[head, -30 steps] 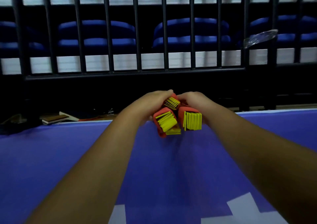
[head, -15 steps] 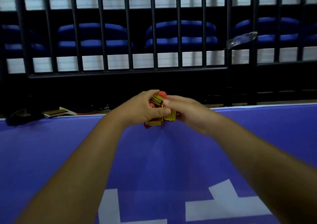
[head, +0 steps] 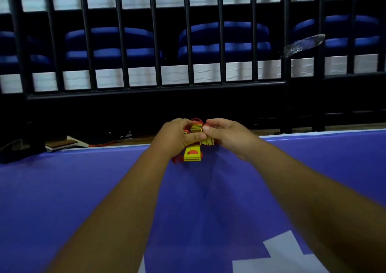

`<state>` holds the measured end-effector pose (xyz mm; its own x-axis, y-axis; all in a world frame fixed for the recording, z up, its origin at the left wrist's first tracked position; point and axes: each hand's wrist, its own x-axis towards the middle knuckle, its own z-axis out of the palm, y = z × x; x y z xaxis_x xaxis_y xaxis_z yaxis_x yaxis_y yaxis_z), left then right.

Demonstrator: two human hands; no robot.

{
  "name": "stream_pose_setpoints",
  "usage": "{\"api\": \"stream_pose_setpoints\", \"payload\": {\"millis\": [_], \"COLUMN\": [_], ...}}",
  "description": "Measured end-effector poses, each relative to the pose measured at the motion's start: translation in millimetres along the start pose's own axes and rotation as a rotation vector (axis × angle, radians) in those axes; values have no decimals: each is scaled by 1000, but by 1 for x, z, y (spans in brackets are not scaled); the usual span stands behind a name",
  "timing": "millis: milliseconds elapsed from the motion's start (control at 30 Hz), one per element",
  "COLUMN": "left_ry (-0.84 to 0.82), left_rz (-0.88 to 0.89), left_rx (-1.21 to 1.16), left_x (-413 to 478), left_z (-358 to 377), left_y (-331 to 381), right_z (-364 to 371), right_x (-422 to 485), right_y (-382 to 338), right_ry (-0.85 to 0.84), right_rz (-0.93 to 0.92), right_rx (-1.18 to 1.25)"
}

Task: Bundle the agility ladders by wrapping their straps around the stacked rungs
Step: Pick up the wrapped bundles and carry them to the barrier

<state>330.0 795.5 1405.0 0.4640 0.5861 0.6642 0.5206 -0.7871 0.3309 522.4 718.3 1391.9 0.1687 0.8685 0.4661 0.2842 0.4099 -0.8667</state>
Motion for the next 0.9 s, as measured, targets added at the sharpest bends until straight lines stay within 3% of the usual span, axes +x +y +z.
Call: {"api": "stream_pose_setpoints", "payload": {"millis": [233,367,467,700,900], "left_ry": [-20,-398,-521,-244,8], "left_rz": [-57,-92,-53,-116,-145], "left_rx": [7,-181,-198,-39,-37], "left_x": [-4,-34,-46,-46,-26], "left_z": [-4,-34,-45,-44,1], "left_y": [8,28,40,31,17], "right_z": [3,2,1,1,3], "right_x": [4,-11,-17,-22,-19], "right_y": [1,-4,0,1,6], "right_ry": [98,32,22,74,124], "right_rz": [-7,17,19,5,-35], "right_rx": [-203,-142,-144,-252,-278]}}
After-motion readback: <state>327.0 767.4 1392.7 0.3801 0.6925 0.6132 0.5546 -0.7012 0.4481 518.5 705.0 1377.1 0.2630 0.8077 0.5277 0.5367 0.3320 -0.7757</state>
